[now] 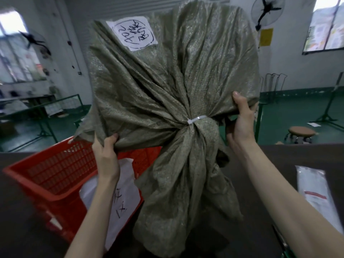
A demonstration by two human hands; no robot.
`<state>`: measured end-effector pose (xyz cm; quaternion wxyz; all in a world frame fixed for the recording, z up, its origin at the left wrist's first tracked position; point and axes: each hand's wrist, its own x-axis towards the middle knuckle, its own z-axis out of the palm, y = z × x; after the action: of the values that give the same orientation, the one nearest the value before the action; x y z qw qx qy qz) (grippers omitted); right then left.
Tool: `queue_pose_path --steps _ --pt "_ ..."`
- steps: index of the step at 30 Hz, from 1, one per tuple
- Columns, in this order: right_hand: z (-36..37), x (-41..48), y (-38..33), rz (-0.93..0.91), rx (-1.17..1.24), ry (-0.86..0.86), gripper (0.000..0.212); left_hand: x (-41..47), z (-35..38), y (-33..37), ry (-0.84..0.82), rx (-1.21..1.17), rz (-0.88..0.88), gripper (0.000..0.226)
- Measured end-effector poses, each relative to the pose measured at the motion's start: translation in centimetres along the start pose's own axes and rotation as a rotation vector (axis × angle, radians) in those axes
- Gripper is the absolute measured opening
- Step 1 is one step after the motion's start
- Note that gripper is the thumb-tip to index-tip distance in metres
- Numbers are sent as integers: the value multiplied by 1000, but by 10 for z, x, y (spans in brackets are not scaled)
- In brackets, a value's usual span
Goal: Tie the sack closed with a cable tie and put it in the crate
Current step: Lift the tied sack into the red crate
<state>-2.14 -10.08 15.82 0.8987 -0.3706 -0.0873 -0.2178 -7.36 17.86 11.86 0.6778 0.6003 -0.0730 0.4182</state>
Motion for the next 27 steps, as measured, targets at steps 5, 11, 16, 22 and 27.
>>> queue_pose_path --steps 5,11,16,22,27 --pt "27 -7 18 12 -6 -33 68 9 -27 1 29 39 34 37" --pt "59 -6 47 25 -18 -81 75 18 -63 2 68 106 32 50" --pt "85 0 72 41 -69 -149 58 21 -88 0 120 146 -13 41" --pt "121 14 101 65 -190 -218 31 28 -119 -5 82 234 -119 45" --pt "150 27 125 116 -233 -261 32 29 -128 0 125 293 -158 45"
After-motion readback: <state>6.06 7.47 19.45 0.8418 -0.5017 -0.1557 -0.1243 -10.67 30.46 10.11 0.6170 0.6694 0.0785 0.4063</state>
